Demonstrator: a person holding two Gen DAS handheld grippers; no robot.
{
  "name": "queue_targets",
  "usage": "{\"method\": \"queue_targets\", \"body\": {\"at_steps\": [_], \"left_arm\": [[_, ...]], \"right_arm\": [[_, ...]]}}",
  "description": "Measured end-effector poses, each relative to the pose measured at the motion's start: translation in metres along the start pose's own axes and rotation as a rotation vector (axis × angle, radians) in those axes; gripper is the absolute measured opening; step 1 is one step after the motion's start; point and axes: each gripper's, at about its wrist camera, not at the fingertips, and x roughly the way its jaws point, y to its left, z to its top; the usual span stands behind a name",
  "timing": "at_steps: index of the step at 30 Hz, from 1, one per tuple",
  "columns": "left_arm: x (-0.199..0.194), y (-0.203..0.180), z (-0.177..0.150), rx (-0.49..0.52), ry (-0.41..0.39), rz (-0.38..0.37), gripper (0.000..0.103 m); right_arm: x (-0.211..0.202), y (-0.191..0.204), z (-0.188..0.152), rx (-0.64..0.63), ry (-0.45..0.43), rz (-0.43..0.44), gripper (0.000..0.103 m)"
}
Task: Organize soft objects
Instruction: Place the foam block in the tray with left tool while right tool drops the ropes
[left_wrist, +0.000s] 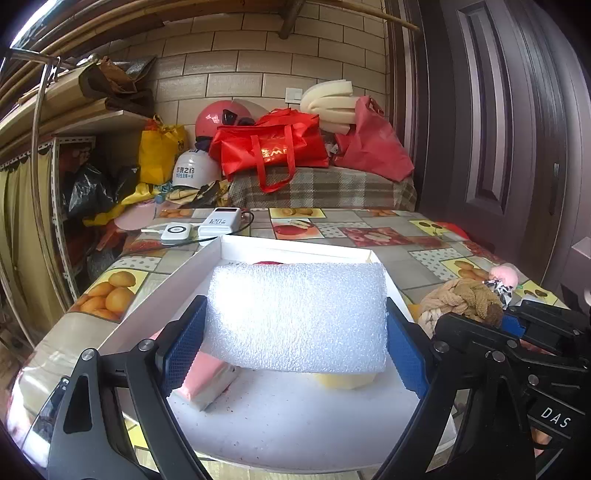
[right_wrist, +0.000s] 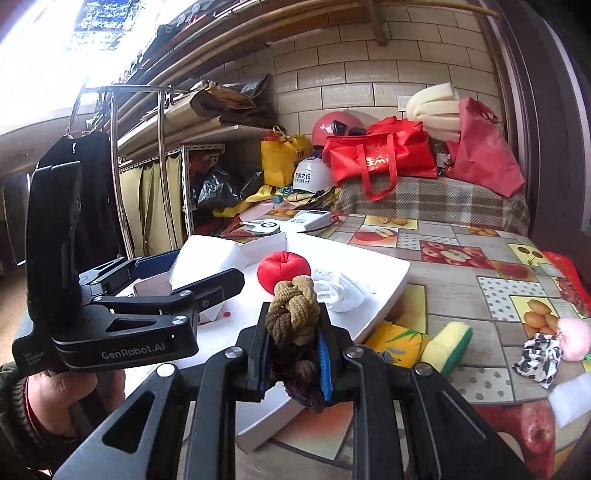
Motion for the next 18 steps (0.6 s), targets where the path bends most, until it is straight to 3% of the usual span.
{"method": "queue_targets", "body": {"at_steps": [6,14,18], "left_arm": [[0.011,0.011,0.005,-0.023,0.008,0.035,0.091],[0.026,0.047,0.007,-0.166,0.05,0.044,0.091],[0.028,0.053,0.008,-0.187,0.051,0.066,0.091]], "right_arm": [[0.009,0.007,0.003,-0.018,-0.006,0.018,0.021],[0.033,0.025,0.009,-0.073,0.013,0.078,0.022],[0.048,0.02,0.014,-0.042,0.04,0.087,0.022]]}}
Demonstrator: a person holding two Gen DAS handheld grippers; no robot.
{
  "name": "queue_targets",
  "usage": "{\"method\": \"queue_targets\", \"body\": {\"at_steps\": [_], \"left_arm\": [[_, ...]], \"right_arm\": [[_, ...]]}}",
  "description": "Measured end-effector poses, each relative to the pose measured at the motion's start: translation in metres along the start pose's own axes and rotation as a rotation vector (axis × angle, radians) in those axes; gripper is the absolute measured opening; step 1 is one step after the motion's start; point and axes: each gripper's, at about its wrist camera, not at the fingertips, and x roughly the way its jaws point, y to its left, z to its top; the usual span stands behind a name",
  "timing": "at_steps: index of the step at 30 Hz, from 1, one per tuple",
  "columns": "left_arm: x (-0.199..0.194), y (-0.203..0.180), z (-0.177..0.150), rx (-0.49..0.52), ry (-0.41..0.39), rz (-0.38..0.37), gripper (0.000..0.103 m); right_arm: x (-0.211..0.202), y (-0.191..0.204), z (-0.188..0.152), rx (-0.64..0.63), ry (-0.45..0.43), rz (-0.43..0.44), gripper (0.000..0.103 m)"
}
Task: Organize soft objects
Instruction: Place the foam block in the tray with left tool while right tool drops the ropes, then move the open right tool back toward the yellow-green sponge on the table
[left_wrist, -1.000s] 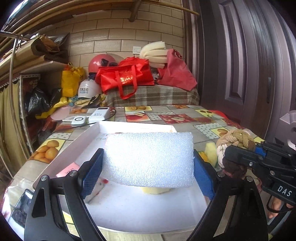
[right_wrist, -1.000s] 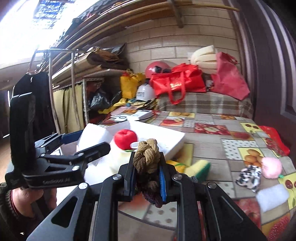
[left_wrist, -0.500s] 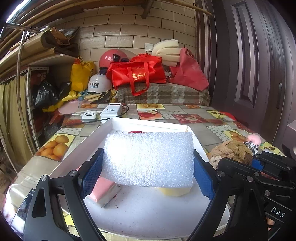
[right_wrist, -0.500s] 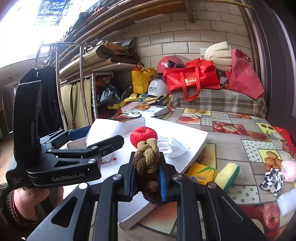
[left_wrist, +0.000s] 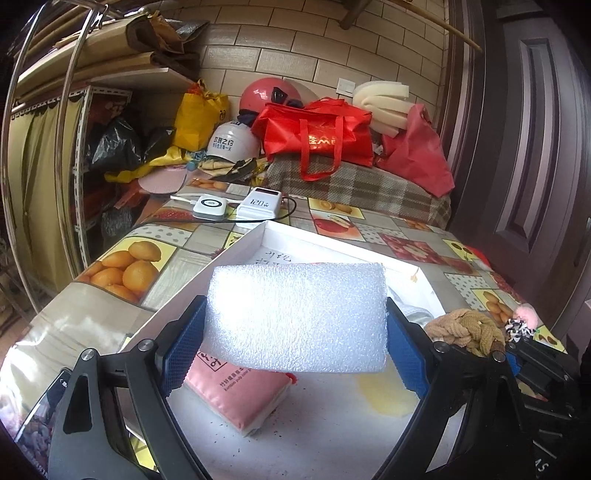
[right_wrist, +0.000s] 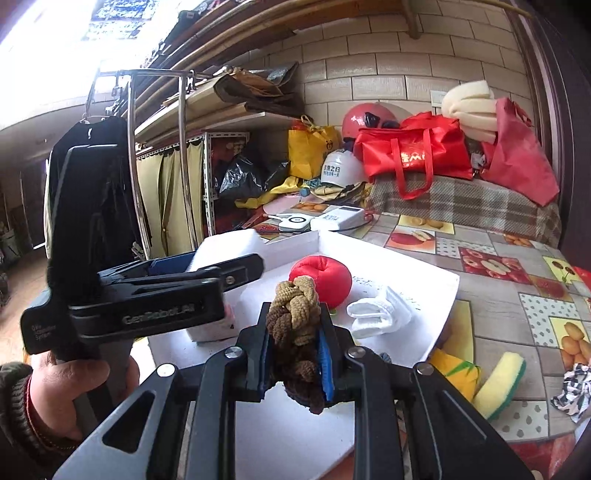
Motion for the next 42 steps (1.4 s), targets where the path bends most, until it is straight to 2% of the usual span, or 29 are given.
{"method": "queue_targets", "body": {"at_steps": [7,9,10,11,12,13,16,19,30,42], "left_arm": [[0.0,-0.006,0.0,0.041,-0.016,0.062,0.091],[0.001,-0.005,-0.001,0.034,-0.013,0.086,0.092],[0.001,-0.003,0.0,0.026,-0.017,0.09,0.093],[-0.001,-0.001,0.0,0.018,-0.025,0.093,0.099],[-0.002,0.0,0.0,0.012,-0.033,0.094,0.103],[-0.003,0.001,0.0,0.01,-0.04,0.096,0.103],[-0.005,0.0,-0.001,0.018,-0.051,0.097,0.103],[-0.007,-0.001,-0.001,0.027,-0.059,0.09,0.103],[-0.007,-0.002,-0.001,0.021,-0.061,0.087,0.103],[-0.007,-0.005,-0.001,0.03,-0.067,0.079,0.103]], "right_arm": [[0.021,-0.015,0.007,0.03,0.022,-0.022,0.022],[0.023,-0.017,0.007,0.039,0.037,-0.025,0.028],[0.022,-0.018,0.007,0.046,0.033,-0.033,0.041],[0.02,-0.02,0.006,0.054,0.026,-0.045,0.064],[0.018,-0.022,0.006,0.067,0.016,-0.058,0.08],[0.015,-0.024,0.006,0.08,0.005,-0.071,0.091],[0.011,-0.028,0.007,0.1,-0.021,-0.094,0.093],[0.007,-0.027,0.007,0.1,-0.044,-0.119,0.103],[0.002,-0.024,0.008,0.086,-0.092,-0.12,0.103],[0.002,-0.024,0.007,0.086,-0.091,-0.119,0.103]]}}
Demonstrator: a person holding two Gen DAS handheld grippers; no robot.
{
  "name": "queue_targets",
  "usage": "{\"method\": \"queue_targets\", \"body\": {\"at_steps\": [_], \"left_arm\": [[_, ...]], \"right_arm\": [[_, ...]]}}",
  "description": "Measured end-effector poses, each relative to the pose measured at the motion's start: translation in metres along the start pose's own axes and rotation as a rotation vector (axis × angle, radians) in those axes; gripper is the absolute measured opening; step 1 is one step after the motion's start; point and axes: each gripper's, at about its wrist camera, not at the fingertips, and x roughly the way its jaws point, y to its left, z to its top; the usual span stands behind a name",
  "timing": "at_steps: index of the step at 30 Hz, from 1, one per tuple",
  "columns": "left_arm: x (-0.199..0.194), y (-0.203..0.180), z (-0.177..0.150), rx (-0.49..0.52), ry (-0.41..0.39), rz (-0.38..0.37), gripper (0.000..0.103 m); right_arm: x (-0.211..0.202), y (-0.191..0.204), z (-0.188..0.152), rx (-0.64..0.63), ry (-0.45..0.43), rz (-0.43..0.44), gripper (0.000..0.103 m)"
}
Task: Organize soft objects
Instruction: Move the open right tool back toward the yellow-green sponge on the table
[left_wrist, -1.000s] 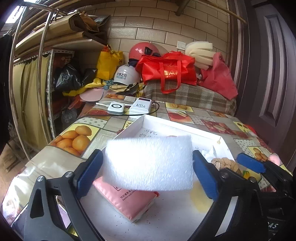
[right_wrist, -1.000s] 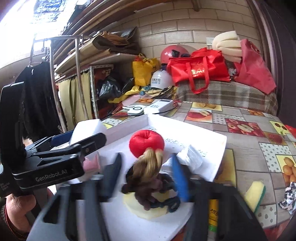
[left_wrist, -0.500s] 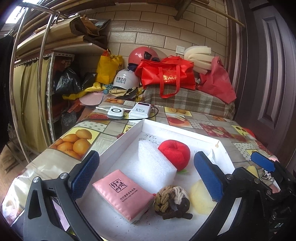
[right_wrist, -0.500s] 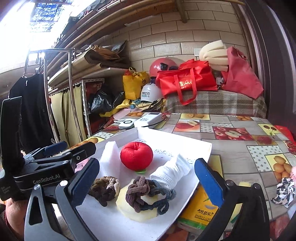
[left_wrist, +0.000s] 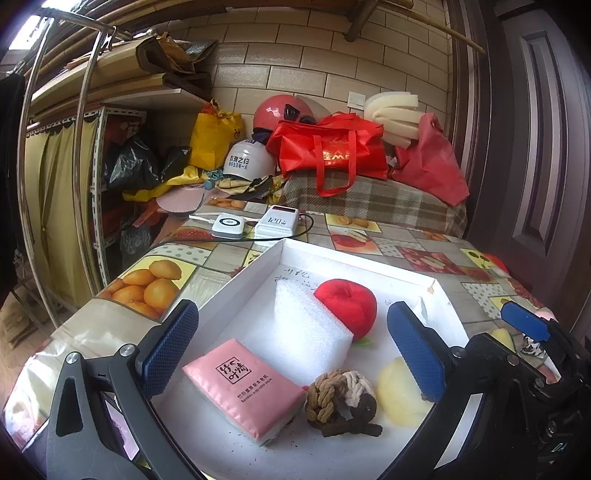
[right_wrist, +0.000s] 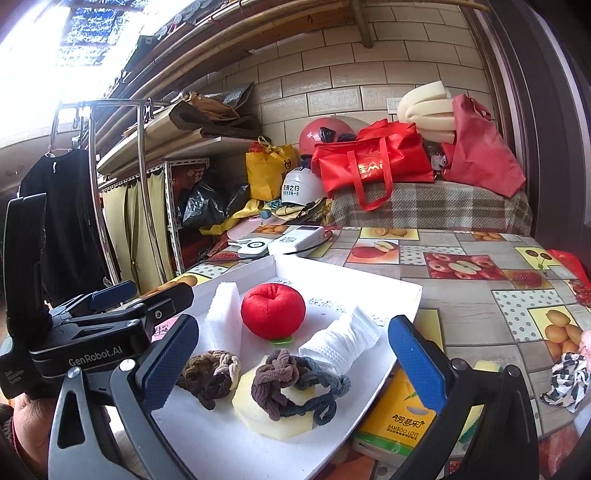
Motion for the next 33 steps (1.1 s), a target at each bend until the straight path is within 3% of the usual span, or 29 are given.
{"method": "queue_targets", "body": {"at_steps": [16,24,30,33], "left_arm": [[-0.013,-0.02,-0.003,0.102,-0.055,0.027,0.103],[-0.021,-0.023,-0.009,0.077,-0.045,0.038,0.103],[-0.024,-0.031,-0.012,0.096,-0.042,0.024,0.103],[-0.028,-0.037,-0.015,0.115,-0.042,0.005,0.103]], "right_arm": [[-0.013,-0.006,-0.006,0.009,0.018,-0.038,0.103],[-0.027,-0.019,-0.011,0.045,0.037,-0.066,0.103],[-0.042,-0.051,-0.017,0.141,0.064,-0.085,0.103],[-0.047,-0.08,-0.023,0.249,0.098,-0.109,0.103]]}}
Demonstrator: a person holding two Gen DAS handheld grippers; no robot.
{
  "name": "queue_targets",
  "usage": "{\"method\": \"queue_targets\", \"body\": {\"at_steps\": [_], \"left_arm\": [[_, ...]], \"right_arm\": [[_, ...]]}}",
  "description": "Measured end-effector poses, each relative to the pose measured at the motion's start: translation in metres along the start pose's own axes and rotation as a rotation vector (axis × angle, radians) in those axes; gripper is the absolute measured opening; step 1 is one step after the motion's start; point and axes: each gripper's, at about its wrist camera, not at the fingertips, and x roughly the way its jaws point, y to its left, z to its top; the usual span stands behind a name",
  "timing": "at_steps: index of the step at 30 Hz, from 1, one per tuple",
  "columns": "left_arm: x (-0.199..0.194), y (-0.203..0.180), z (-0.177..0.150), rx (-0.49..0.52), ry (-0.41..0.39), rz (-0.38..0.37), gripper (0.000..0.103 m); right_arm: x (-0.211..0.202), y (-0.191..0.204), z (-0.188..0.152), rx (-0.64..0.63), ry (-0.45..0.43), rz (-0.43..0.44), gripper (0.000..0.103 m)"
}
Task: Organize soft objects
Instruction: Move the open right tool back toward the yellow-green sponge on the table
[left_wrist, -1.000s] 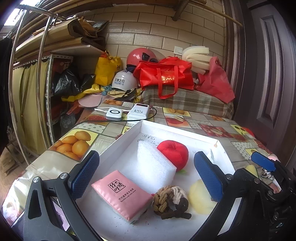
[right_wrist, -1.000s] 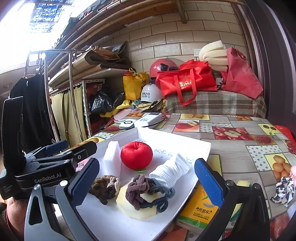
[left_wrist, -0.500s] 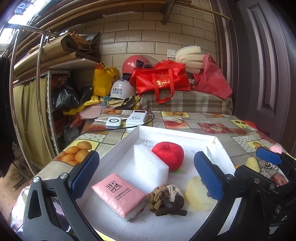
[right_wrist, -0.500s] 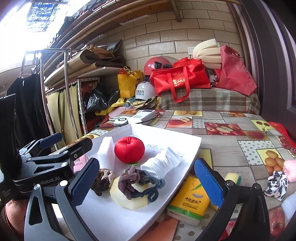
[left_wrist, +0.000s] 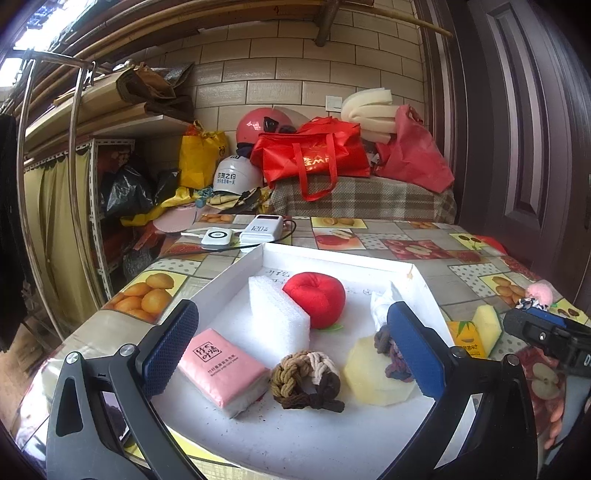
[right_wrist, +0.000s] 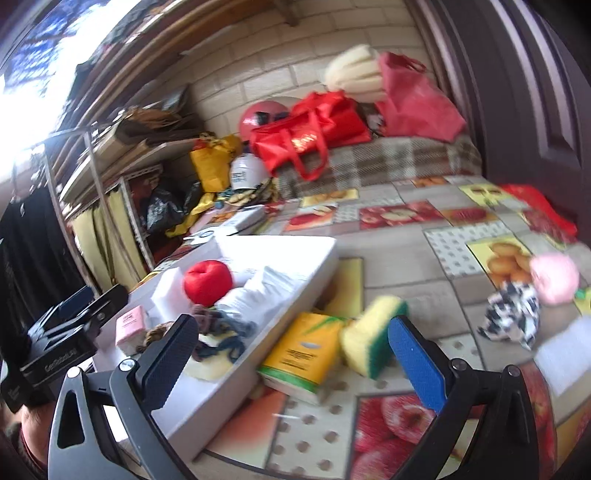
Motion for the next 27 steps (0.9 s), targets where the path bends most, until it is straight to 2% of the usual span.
{"method": "queue_targets", "body": {"at_steps": [3,6,11,15,19,22,27], "left_arm": [[-0.002,-0.008,-0.001,0.012,0.006,-0.024,0.103],[-0.004,-0.018,-0.002,0.026,0.013,-0.055,0.103],[-0.006,-0.03,-0.002,0.071,0.009,-0.089,0.103],[-0.002,-0.029,-0.001,0.056,0.025,-0.086,0.103],[-0.001,-0.029,-0.001,0.058,0.026,-0.086,0.103],[0.0,-0.029,-0.002,0.059,0.028,-0.089,0.103],[0.001,-0.028,-0.002,0.055,0.033,-0.095,0.103]], "right_arm": [[0.004,-0.024,0.0,0.073,0.057,-0.039,0.103],[0.006,-0.029,0.001,0.052,0.099,-0.061,0.103],[-0.004,-0.009,-0.001,-0.109,0.082,-0.113,0.102],[0.007,-0.017,0.008,-0.096,0.064,-0.196,0.102],[0.038,-0.017,0.024,-0.124,0.071,-0.313,0.102],[0.072,-0.015,0.034,-0.152,0.132,-0.363,0.102],[0.105,0.001,0.026,-0.266,0.279,-0.306,0.102]]}}
